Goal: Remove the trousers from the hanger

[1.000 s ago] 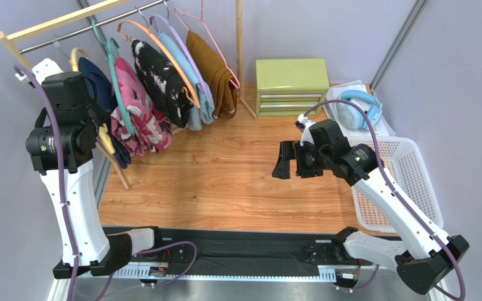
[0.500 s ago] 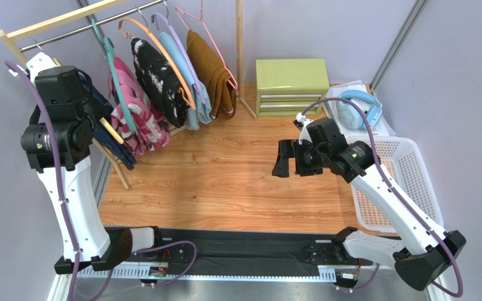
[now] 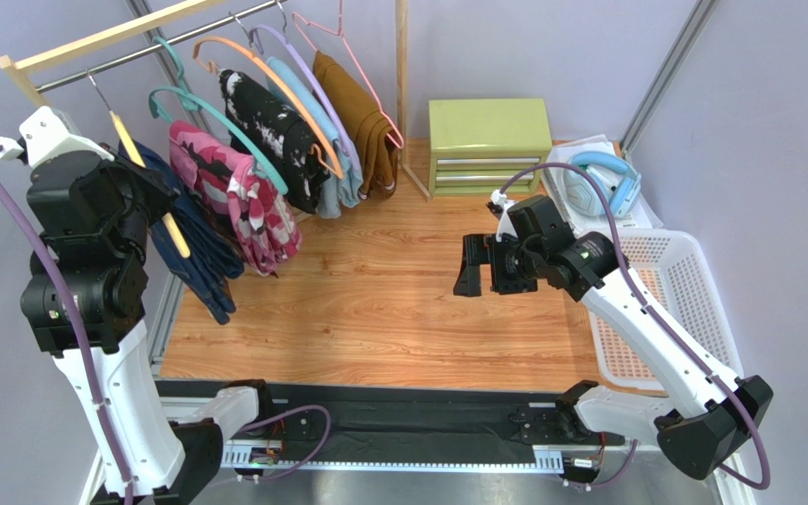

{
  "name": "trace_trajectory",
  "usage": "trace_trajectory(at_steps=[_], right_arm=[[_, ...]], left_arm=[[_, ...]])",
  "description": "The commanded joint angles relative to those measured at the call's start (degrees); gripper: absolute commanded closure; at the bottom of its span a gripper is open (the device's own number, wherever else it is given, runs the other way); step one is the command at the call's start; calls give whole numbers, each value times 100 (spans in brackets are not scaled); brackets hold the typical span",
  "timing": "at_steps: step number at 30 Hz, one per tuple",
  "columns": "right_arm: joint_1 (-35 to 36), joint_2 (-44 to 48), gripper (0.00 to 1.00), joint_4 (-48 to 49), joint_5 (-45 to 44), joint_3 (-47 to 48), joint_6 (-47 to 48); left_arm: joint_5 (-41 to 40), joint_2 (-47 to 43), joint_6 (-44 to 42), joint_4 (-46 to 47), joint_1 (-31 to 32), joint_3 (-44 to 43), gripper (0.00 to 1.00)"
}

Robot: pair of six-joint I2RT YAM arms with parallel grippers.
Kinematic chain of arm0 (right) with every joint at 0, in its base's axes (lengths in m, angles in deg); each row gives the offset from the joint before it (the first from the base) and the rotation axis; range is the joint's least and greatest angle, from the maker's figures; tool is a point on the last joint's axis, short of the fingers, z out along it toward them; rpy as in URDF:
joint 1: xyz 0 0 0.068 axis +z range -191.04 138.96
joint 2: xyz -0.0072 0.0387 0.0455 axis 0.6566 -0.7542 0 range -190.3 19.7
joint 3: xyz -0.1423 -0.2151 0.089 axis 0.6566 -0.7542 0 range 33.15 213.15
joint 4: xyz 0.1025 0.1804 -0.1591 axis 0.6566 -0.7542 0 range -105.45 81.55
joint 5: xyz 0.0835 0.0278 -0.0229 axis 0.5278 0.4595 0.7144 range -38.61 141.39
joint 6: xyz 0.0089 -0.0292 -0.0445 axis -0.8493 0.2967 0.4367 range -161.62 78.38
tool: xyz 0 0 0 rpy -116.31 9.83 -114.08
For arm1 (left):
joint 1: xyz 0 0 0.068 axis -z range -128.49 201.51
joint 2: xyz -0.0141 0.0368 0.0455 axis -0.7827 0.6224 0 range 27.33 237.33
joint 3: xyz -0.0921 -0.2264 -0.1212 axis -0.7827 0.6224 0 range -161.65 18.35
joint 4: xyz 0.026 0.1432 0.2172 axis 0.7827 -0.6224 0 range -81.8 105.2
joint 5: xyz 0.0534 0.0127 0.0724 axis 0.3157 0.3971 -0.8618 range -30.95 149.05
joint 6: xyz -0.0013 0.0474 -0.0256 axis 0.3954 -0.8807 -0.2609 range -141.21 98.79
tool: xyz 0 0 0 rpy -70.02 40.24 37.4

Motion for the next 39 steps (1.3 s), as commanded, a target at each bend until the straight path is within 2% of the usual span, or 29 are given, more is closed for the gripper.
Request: trace_trajectory(at_steps=[1,4,5,8,10,11,13,15,19,24,30,35,39], right_arm=[[10,-12,0,135,124,273,61],[10,23,0,109,115,273,70],[19,58,0,100,89,255,70],[19,155,0,39,19,211,113],[10,199,0,-14,-43,185,157],[10,243,0,-49,-69,185,218],[10,269,0,-119,-165,194,289],[10,296,0,-155,-227,229,412],[1,296,0,-190,-245,308,544],[-16,182,0,-190,-157,378,641],[-43,59,0,-190,-52,475,702],[-51,50,0,-190,45,475,711],[-60,41,0,-181,54,475,729]], left_arm=[[243,-145,-344,919,-28,549,100],[628,-102,-126,875,-19,743,100],[926,-110,-46,962,-19,804,90],[1305,-75,243,1112,-28,937,69],[1385,12,367,1095,-28,876,59],[1499,39,550,1077,-106,849,49],[1832,109,753,1103,-290,866,43],[2369,136,1086,1244,-581,945,40],[2941,153,1466,1472,-967,1025,40],[2757,57,1536,1420,-1205,928,40],[2669,-22,1808,1226,-1609,1138,45],[3028,-242,2299,2095,-2005,1980,54],[3346,-207,2319,2597,-2102,2351,59]])
